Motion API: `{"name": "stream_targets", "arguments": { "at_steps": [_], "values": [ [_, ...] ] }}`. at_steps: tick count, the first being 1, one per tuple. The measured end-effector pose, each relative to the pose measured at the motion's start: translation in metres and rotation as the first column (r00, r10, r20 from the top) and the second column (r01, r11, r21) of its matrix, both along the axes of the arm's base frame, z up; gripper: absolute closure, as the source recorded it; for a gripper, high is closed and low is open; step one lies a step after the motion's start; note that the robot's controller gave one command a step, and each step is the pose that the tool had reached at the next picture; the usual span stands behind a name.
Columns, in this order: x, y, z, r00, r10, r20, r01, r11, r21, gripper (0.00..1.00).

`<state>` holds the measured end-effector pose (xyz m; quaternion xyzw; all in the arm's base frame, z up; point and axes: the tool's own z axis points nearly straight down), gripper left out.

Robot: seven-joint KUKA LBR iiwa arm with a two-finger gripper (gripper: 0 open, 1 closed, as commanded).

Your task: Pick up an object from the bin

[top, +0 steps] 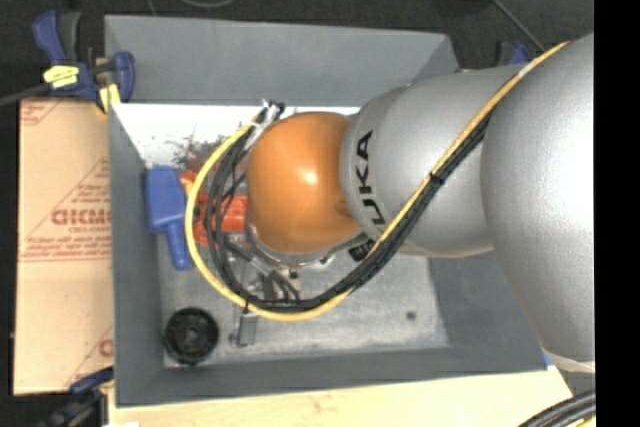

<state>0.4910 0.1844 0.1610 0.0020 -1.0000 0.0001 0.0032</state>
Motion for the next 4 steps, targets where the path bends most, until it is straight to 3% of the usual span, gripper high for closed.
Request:
{"name": "stream_targets", "arguments": {
  "at_steps": [1, 2, 3, 4],
  "values": [
    [0.002, -0.001, 0.004, 1.000, -0.004, 0.008, 0.004, 1.000, 0.002, 0.00],
    [0.002, 0.010, -0.026, 0.998, 0.057, 0.015, -0.057, 0.998, 0.002, 0.00],
    [0.001, 0.034, -0.068, 0.999, 0.041, 0.008, -0.041, 0.999, 0.001, 0.00],
    [-0.002, 0.047, -0.085, 0.991, 0.135, -0.001, -0.135, 0.991, -0.002, 1.00]
  ]
}}
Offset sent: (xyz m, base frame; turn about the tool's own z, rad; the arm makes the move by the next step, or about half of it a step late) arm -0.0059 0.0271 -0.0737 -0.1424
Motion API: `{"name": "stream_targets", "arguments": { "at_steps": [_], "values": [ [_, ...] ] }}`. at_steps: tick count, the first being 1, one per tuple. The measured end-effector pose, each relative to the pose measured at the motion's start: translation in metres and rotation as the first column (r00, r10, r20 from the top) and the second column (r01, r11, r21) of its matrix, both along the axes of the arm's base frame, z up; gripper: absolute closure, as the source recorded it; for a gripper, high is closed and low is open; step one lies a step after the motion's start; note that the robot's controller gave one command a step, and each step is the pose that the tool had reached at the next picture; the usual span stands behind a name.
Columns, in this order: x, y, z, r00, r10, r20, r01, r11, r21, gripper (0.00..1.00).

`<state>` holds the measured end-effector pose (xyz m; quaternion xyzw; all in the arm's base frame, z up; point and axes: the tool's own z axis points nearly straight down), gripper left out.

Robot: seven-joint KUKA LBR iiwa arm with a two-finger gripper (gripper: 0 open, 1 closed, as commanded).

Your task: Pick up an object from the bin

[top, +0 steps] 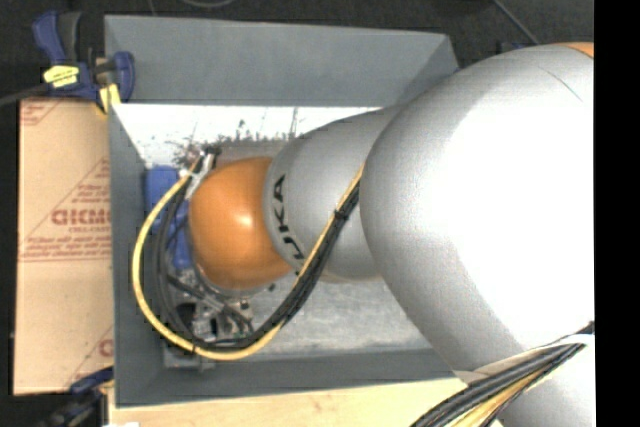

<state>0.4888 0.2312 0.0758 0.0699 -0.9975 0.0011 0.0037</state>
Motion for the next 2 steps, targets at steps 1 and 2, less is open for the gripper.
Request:
{"name": "stream_targets", "arguments": {
  "at_steps": [1, 2],
  "values": [
    [0.000, 0.000, 0.000, 1.000, -0.002, 0.000, 0.002, 1.000, 0.000, 1.00],
    [0.022, 0.000, 0.044, 1.000, -0.002, 0.007, 0.002, 1.000, 0.002, 1.00]
  ]
}}
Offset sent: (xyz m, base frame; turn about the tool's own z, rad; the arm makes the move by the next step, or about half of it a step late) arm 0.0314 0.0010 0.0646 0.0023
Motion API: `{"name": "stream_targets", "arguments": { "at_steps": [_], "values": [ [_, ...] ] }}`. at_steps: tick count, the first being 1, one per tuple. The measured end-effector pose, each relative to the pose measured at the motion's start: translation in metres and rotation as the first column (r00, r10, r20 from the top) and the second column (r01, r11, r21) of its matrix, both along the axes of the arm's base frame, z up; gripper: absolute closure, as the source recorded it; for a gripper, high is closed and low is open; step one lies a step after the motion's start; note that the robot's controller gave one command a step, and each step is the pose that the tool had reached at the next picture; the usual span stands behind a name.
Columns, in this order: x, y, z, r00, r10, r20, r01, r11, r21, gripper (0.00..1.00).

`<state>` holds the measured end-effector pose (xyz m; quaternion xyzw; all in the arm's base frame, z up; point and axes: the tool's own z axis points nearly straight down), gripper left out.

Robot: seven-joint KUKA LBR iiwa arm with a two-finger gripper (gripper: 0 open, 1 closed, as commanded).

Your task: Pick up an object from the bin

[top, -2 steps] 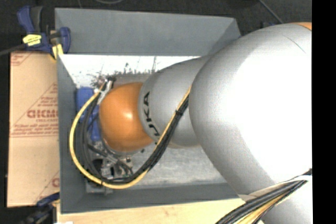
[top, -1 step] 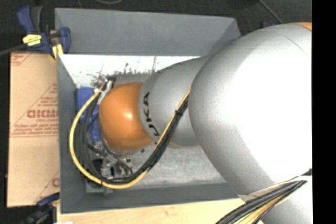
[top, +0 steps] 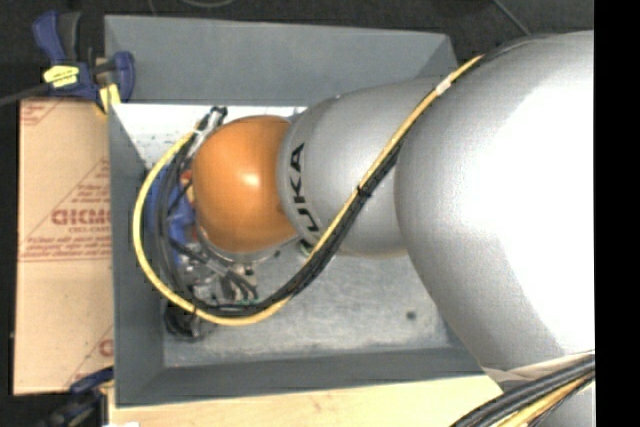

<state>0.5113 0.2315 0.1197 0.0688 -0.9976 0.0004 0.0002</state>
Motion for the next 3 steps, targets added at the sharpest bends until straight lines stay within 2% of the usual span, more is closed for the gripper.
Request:
{"name": "stream_targets", "arguments": {
  "at_steps": [1, 2, 3],
  "values": [
    [-0.002, 0.002, 0.019, 1.000, -0.019, 0.014, 0.019, 1.000, 0.008, 1.00],
    [-0.003, 0.002, -0.007, 0.999, -0.044, -0.002, 0.044, 0.999, 0.001, 1.00],
    [0.008, -0.001, 0.002, 0.999, -0.034, 0.003, 0.034, 0.999, 0.001, 1.00]
  ]
}}
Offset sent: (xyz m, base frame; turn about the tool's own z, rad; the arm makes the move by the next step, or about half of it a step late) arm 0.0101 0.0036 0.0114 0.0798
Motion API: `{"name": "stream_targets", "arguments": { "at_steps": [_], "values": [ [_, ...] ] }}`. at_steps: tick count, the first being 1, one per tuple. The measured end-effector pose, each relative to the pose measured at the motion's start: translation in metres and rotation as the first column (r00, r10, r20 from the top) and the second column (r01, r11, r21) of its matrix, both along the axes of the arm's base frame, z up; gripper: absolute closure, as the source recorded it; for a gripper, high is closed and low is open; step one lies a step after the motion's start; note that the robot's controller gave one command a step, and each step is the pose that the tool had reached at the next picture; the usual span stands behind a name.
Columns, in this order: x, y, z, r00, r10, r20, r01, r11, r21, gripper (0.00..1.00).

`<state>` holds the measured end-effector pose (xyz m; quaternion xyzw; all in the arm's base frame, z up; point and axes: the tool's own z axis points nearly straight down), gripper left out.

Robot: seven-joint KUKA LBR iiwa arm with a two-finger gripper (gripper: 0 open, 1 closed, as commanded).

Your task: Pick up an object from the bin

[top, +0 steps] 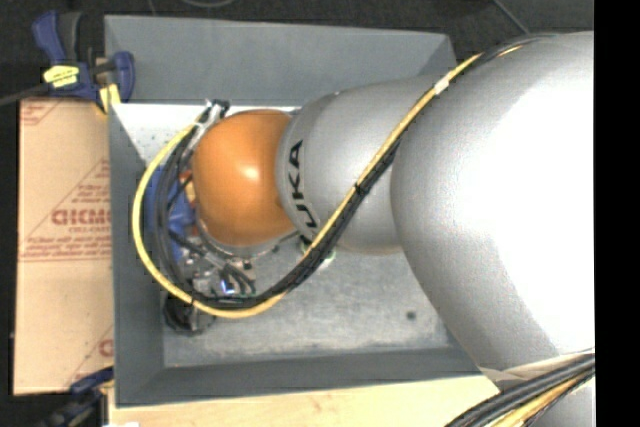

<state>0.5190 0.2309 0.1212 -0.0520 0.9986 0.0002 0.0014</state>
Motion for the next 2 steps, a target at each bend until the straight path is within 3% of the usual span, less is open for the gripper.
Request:
{"name": "stream_targets", "arguments": {
  "at_steps": [2],
  "values": [
    [-0.008, -0.009, 0.041, 1.000, -0.008, 0.001, 0.008, 1.000, 0.000, 1.00]
  ]
}}
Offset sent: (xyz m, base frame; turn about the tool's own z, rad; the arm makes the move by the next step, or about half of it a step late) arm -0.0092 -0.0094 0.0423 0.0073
